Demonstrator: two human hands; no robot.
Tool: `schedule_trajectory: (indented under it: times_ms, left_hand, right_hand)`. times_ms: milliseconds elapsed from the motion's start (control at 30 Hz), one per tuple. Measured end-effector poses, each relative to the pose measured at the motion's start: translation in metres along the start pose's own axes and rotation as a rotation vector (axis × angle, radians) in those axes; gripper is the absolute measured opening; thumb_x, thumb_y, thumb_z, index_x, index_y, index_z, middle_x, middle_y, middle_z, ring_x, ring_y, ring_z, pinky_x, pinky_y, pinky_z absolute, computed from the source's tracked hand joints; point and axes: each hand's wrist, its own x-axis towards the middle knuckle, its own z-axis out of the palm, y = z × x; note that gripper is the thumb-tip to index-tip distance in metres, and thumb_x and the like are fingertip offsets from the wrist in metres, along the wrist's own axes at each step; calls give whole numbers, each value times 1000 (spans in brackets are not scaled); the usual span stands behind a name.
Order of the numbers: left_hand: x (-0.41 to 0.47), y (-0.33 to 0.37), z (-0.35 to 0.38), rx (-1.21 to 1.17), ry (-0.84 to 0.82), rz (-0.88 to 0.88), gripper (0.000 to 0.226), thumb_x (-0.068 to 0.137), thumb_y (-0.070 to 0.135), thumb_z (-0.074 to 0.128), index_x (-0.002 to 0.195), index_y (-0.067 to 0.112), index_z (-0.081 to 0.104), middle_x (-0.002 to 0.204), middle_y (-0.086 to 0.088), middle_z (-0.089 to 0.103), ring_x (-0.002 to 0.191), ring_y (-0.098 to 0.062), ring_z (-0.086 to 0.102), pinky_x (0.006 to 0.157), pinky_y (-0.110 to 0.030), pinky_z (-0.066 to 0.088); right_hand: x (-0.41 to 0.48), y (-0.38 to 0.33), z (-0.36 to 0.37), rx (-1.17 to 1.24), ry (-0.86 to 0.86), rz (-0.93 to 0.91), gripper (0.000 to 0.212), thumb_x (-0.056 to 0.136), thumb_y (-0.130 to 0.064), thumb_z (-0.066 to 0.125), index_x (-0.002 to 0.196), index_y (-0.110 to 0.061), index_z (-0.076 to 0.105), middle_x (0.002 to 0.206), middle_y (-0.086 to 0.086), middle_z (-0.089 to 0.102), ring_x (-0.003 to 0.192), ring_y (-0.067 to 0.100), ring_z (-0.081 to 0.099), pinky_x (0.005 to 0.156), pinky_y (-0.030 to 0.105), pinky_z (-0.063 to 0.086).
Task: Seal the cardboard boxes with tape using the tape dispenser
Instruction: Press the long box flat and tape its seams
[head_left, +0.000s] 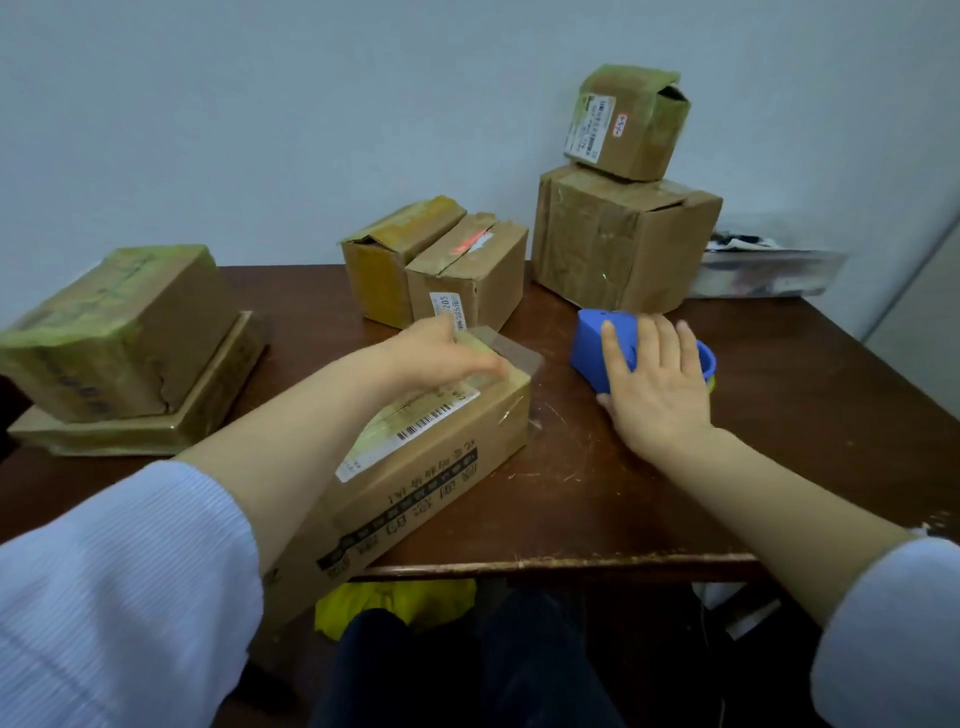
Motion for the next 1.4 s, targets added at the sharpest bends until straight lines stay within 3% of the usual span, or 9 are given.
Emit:
schedule_trajectory:
  times_ms: [67,200,300,500,667,767,867,1067,1400]
  left_hand:
    - [4,-4,-5,-87,114,16,77,80,50,65,144,14,41,140,-7,50,125,-25,50,99,-38,45]
    - [8,-8,-3,-44,255,61,47,88,47,62,113,7,67,106,-7,69,96,-22,64,85,-39,53]
    - [6,-7,6,54,250,54,48,88,49,61,84,1,66,69,-7,55,61,-18,52,58,-32,40]
    - [14,-16,3,12,326,17,52,87,54,59,96,4,72,89,-17,68,86,-29,65,79,-43,51]
    - [17,-15,3,-6,395,-29,46,97,42,50,71,8,65,61,-2,52,62,-23,52,58,-31,38]
    - [17,-13,2,-4,370,-45,50,98,42,47,58,12,50,57,-1,44,64,-25,49,53,-29,35]
    - [16,-12,4,-32,290,-15,47,87,60,55,79,17,72,77,3,64,77,-17,61,74,-33,52]
    - [14,-9,3,-47,374,-65,51,97,43,49,58,10,54,56,-3,46,55,-21,46,60,-31,38]
    - [-52,61,-83,-717,799,359,27,82,31,67,58,20,72,64,6,70,70,-13,65,79,-37,56]
  right_hand:
    - [-11,-13,-14,273,225,24,44,90,-34,61,123,-5,56,116,22,59,105,38,57,91,49,46]
    - [-11,-46,-46,992,-372,294,65,91,-68,21,82,-14,56,81,3,64,84,22,62,81,42,49]
    - [4,-62,-52,982,-390,312,73,84,-79,24,90,-12,53,91,2,58,92,25,58,81,40,47]
    - [12,-77,-41,958,-340,302,47,94,-60,33,93,-16,49,84,-2,52,86,21,54,69,35,43]
    - [4,-77,-23,1432,-326,455,47,97,-38,35,134,-10,42,63,0,61,67,16,53,74,37,44]
    - [1,-74,-25,1495,-390,544,50,93,-43,31,105,-2,57,43,-4,53,53,16,45,59,33,38]
    - [4,-78,-35,1451,-401,510,75,70,-79,35,89,-10,56,67,3,59,65,22,53,70,42,47]
    - [5,-78,-33,1426,-364,450,37,90,-35,34,109,-10,53,55,0,62,59,19,51,72,43,45]
    - [34,-54,-154,1402,319,135,34,98,-33,35,76,-11,49,71,1,46,74,18,43,68,34,34]
